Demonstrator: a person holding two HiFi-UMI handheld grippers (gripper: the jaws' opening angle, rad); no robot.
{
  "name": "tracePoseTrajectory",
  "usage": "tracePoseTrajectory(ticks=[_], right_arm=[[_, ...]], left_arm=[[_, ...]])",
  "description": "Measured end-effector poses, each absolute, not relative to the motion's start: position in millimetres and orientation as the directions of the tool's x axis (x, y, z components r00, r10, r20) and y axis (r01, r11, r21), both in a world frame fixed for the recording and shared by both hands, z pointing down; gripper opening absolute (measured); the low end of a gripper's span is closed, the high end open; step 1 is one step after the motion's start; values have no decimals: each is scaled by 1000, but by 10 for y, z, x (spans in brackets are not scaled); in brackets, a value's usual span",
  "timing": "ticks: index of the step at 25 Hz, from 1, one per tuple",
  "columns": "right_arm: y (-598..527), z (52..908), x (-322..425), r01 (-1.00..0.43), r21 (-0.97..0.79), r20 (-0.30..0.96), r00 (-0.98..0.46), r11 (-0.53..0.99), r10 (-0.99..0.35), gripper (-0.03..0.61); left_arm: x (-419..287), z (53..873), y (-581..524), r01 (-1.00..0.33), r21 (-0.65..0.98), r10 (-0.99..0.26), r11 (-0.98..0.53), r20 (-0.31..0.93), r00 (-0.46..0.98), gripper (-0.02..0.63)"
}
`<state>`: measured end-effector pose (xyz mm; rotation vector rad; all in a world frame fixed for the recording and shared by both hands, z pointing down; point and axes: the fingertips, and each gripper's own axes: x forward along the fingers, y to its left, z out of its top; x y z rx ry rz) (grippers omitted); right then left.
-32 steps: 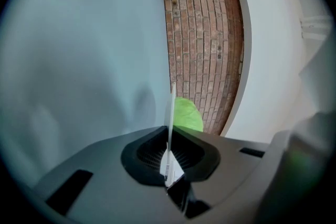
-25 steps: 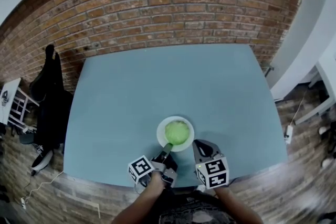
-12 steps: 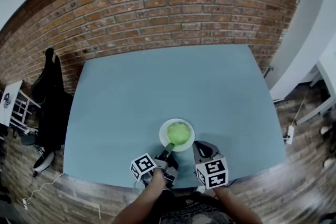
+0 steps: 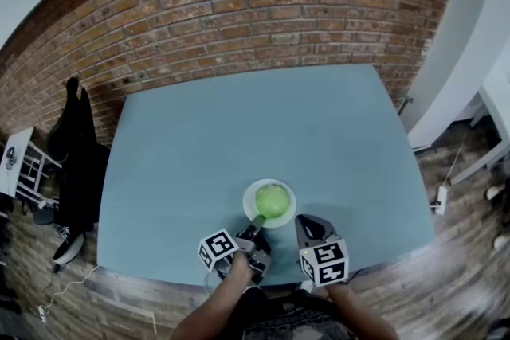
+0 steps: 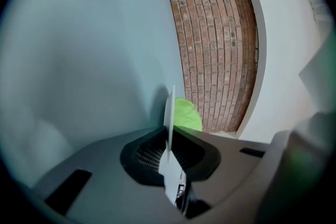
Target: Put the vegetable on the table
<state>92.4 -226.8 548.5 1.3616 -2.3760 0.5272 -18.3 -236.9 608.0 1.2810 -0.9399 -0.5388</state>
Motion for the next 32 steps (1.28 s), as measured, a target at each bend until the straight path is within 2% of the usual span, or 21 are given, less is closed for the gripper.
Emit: tracePoseTrajectory(ticks=[18, 32], right_arm=[[-2177, 5558, 918, -877, -160, 485, -469, 453, -738, 8], [-2160, 5572, 883, -879, -164, 488, -466, 447, -738, 8]], left_arm=[[-174, 6210, -2314, -398, 864, -692, 308, 491, 530, 29], [-257, 6240, -2307, -587, 751, -615, 302, 624, 482, 61]])
